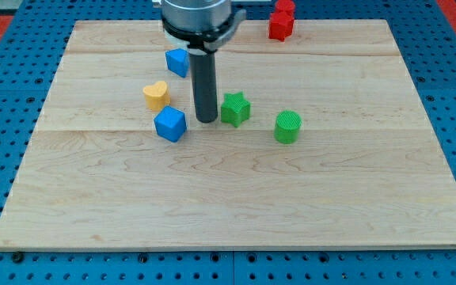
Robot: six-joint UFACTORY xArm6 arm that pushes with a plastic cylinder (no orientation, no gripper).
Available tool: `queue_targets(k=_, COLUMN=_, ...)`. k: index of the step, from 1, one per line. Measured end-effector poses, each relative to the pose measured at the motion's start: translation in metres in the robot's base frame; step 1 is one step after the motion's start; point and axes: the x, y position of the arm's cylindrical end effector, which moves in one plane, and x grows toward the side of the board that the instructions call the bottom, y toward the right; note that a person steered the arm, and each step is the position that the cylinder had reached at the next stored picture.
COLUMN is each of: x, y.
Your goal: Move the green star towards the red star
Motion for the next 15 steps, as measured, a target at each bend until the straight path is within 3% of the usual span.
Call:
queue_targets(k=2, x=0.018, y=-0.064)
queue_targets(k=3, x=0.025, y=-0.051)
queue_targets(k=4, x=0.005, y=0.023)
queue_targets(k=7, x=-0.095, y=0.073)
queue_targets(k=8, x=-0.102, y=0.095)
queue_targets(k=9, x=-0.079, y=0.109)
queue_targets(k=11, x=-0.117, y=0.12)
queue_targets(k=12, x=-0.107, y=0.12)
queue_targets(k=15, x=-0.093, y=0.231)
